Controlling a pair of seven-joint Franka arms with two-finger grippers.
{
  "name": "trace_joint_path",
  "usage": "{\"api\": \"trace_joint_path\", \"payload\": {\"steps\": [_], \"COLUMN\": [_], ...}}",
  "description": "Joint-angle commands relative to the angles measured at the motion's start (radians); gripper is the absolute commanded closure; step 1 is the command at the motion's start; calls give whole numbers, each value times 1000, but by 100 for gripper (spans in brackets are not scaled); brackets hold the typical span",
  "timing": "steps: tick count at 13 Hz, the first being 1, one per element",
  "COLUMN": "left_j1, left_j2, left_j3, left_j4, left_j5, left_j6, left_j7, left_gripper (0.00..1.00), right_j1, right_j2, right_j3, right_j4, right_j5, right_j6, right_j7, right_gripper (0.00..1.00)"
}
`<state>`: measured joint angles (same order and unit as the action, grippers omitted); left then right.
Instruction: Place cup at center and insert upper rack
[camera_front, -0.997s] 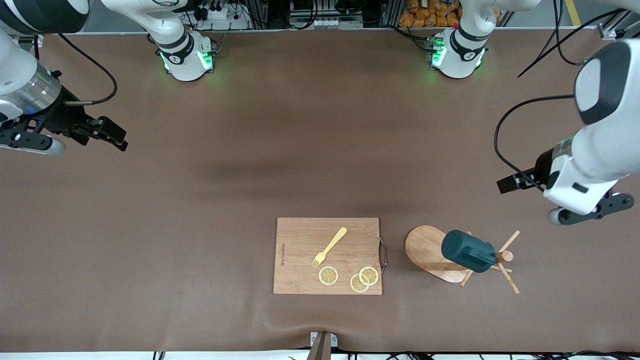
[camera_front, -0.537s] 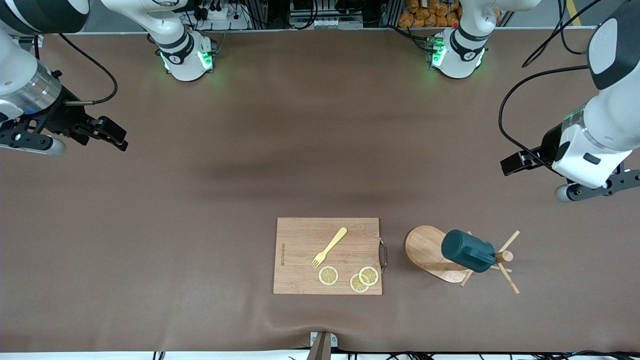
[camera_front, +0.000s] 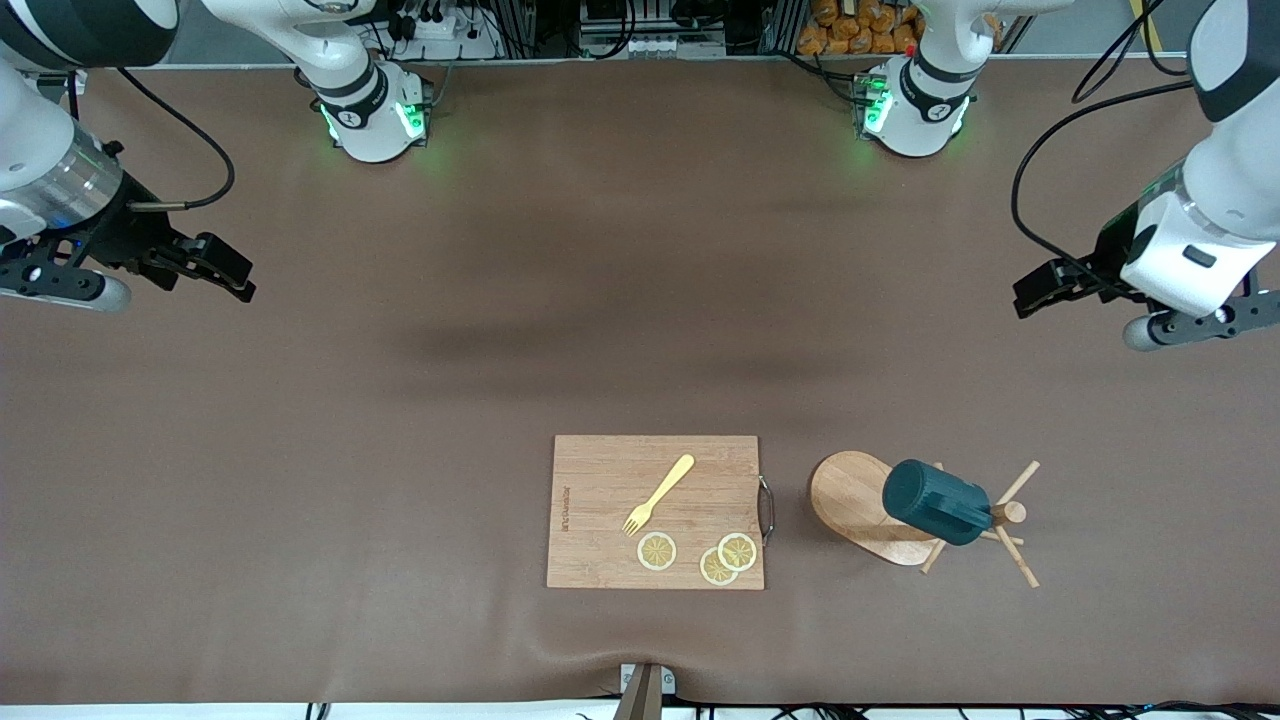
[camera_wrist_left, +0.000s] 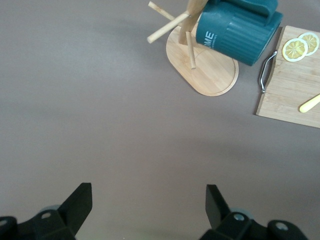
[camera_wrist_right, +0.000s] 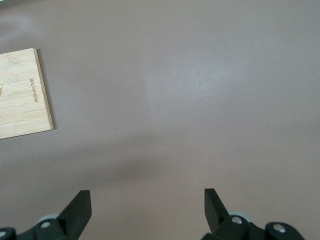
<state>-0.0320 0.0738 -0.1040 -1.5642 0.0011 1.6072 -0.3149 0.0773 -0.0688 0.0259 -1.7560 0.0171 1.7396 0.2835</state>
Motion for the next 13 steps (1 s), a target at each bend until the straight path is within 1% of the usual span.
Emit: {"api": "trace_joint_path", "payload": {"steps": [1,3,10,12,13], "left_j1": [43,43,43,41,41], "left_j2": [-58,-69,-89,-78,-78], "left_j3": [-13,-2,3,1,-2], "left_j4": [-60,-57,-43,9,16], "left_j5": [22,20,20,22,20], "left_j6": [25,22,-4,-4,-4], "left_j7": [66,77,79,76,74], "left_gripper": [0,0,0,0,0], "right_j1": [-5,-5,-5,-5,-5], "right_j2": [-11,-11,-11,-11,-11], "right_j3": [2,2,2,2,2], "right_j4": [-8,-10,-10,-8,-10], "right_j5": [0,0,0,0,0], "right_j6": [3,0,-2,-2,0], "right_j7": [11,11,11,11,11], "right_gripper": [0,0,0,0,0]}}
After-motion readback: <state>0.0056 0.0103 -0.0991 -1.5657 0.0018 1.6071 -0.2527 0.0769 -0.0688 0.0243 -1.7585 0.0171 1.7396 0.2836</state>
